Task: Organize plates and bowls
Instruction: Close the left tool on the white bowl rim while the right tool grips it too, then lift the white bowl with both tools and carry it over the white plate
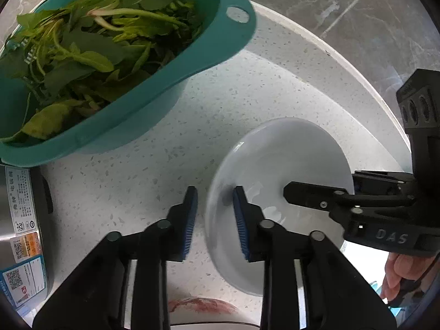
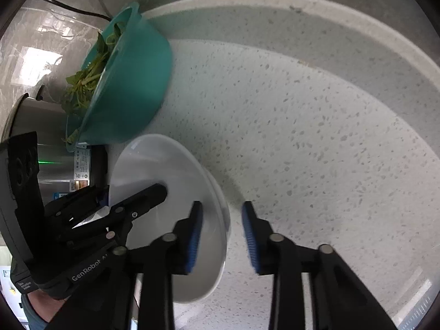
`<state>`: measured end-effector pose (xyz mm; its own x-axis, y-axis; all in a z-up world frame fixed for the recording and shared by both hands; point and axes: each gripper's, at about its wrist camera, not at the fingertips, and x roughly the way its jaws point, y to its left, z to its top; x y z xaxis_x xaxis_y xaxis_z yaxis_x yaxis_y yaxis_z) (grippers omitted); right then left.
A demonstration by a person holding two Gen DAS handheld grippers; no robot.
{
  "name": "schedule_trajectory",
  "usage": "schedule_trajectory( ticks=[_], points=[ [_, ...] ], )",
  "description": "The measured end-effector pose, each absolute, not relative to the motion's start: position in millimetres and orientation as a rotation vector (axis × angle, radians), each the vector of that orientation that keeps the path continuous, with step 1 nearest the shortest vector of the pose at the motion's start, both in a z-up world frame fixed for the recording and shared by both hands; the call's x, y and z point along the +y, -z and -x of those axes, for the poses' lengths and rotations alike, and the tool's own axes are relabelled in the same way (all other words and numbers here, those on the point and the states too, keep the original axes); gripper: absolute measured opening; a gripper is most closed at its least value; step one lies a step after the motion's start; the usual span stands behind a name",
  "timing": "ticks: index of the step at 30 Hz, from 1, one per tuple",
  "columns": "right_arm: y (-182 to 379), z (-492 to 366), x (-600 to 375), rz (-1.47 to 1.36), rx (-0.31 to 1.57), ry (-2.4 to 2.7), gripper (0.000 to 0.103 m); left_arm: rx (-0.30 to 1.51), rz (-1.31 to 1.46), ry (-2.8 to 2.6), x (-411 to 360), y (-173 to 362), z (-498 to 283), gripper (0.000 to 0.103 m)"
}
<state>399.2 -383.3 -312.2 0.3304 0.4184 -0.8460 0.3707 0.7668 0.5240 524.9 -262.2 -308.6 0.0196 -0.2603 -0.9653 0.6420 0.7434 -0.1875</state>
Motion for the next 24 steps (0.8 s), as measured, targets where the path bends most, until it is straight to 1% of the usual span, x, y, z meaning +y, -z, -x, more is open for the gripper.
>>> schedule_trajectory(
  ticks=[1, 6, 14, 18, 24],
  points=[
    [313.2, -399.6, -382.3, -0.756, 1.266, -0.043, 0.017, 1.377, -0.355, 0.724, -267.7, 308.1, -521.3, 0.017],
    [315.3, -395.0, -384.5, -0.784, 1.25, -0.041, 0.015, 1.361, -0.349, 0.728, -271.4, 307.1, -517.5, 0.016],
    [317.1, -376.6, -396.8, -0.804, 1.253, -0.03, 0.015, 1.379, -0.326, 0.723, -259.7, 310.2, -503.3, 0.015],
    [310.8, -363.4, -398.6, -0.801, 1.251, -0.027, 0.016, 1.381, -0.324, 0.729, -258.0, 312.3, -517.8, 0.015],
    [295.3, -342.1, -402.2, -0.795, 1.231, -0.053, 0.016, 1.363, -0.321, 0.745, -254.2, 289.2, -510.3, 0.015]
  ],
)
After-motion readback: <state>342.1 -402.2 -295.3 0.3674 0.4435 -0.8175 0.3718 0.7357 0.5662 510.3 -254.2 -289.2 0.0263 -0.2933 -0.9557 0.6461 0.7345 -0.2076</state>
